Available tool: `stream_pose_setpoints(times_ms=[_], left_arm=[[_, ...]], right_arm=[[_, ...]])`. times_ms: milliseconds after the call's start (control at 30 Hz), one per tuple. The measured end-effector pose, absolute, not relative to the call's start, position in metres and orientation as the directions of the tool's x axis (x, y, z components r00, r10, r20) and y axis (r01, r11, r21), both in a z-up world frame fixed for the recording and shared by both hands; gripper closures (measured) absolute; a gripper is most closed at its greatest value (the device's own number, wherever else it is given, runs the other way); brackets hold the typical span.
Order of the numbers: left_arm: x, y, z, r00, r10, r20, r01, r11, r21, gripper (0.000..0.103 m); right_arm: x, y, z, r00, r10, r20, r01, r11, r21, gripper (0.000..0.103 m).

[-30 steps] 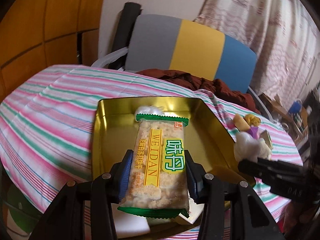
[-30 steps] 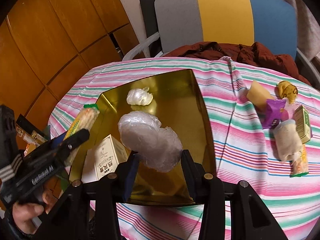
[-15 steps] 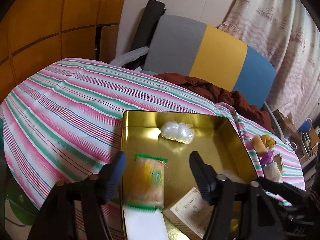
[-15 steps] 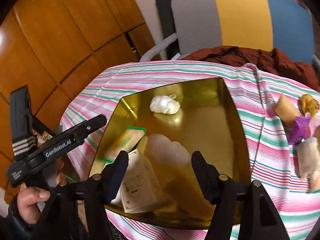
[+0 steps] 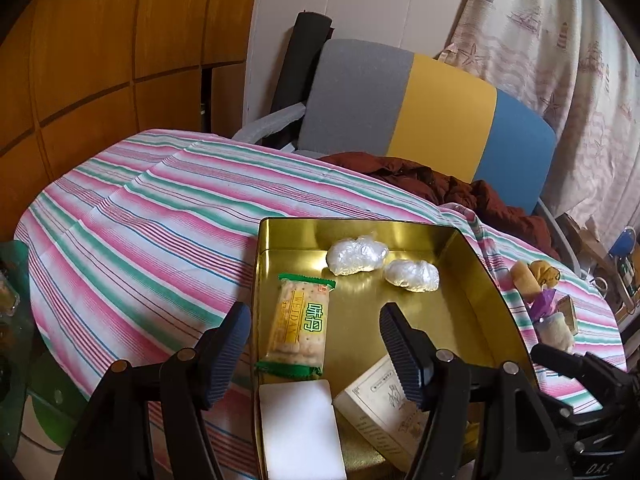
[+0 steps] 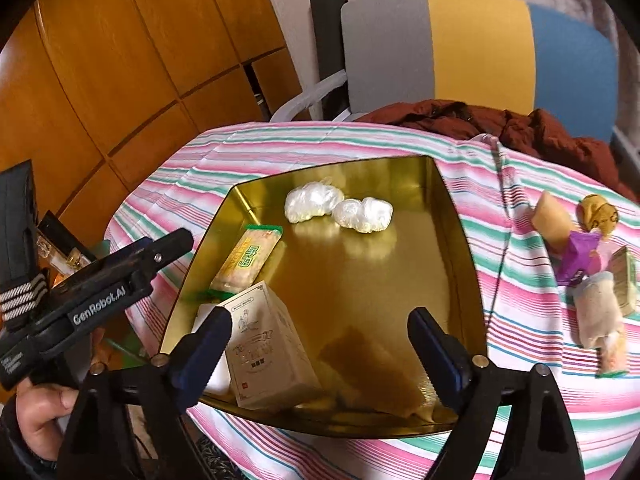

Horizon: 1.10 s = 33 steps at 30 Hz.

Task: Organize objects
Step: 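Move both tools back toward the remaining items on the tablecloth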

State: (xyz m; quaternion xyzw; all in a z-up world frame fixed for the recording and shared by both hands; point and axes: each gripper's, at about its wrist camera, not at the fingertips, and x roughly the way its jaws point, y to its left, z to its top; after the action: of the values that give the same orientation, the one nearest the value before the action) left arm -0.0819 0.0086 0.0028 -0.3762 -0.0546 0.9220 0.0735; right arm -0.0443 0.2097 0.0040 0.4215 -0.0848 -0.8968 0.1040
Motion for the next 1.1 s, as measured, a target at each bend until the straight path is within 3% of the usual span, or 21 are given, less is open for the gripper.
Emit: stream_pose_setpoints(times_ms=[67,267,733,1100], left_arm=[[-0.079,0.011,0.003,-0.707,0.176,-0.685,-0.103,-0.984,-0.147,0.035],[-0.072,0.019,0.005,-0.704,0.187,-0.685,-0.128,-0.982,-0.136,0.035],[-0.057,0.045,0.008,-0.69,0.251,-0.679,-0.224,-0.966,-0.129,0.035],[-0.058,0.065,0.012,-0.662,0.305,-0.684,-0.269,-0.949,-0.162,0.035]], right_arm=[[-0.043,0.211,0.008,-0.637,-0.237,-0.734,0.101,-0.969,0.226,0.006],[-0.035,0.219,0.017,-0.674,-0.179,-0.717,0.061,-0.98,0.187,0.001],[-0.026,0.27,0.017,-0.686,-0.086,-0.723,-0.067,-0.981,0.18,0.0],[-0.019,0.381,0.017,-0.658,0.044,-0.752,-0.262,-0.949,0.174,0.0]])
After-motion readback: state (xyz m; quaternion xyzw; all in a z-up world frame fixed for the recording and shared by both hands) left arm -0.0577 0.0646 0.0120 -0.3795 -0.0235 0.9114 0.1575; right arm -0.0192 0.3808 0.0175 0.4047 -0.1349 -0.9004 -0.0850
